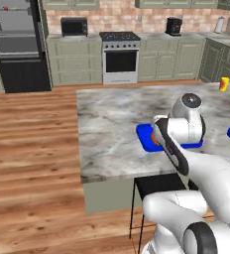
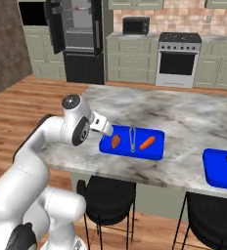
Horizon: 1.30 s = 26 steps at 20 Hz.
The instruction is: Gather the carrot and sweet potato from the fridge and place them on a tray on the dining counter. Then gather the fishs from the fridge and place them on the other tray.
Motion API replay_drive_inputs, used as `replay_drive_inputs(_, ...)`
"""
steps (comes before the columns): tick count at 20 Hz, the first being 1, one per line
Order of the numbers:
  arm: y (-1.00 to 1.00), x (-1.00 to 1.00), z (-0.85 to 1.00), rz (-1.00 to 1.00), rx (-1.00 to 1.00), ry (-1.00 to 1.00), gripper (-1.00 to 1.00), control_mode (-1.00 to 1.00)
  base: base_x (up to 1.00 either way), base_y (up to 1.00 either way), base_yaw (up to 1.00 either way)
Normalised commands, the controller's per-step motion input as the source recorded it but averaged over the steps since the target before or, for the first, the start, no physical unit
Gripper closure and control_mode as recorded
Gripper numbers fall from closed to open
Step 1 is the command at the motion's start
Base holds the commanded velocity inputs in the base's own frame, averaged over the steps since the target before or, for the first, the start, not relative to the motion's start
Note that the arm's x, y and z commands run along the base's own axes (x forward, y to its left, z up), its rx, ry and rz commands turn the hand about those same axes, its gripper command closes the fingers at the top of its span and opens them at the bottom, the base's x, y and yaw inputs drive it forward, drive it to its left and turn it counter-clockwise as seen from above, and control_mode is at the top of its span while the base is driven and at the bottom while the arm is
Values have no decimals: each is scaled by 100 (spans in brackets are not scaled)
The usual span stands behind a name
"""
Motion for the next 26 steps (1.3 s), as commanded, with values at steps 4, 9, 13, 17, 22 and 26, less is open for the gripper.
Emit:
replay_drive_inputs(4, 48, -19, 0, 0, -6, -16, -100, -100, 0, 0, 0)
replay_drive_inputs(9, 12, -1, -3, 0, -1, 2, -100, -100, 0, 0, 0)
replay_drive_inputs(13, 9, 0, -8, 0, 0, 2, -100, 100, 0, 44, 0)
replay_drive_inputs(17, 0, 0, 0, 0, 0, 0, -100, 100, 0, 90, 0)
replay_drive_inputs(22, 0, 0, 0, 0, 0, 0, -100, 100, 10, 100, 0)
replay_drive_inputs(26, 0, 0, 0, 0, 0, 0, -100, 100, 25, 100, 0)
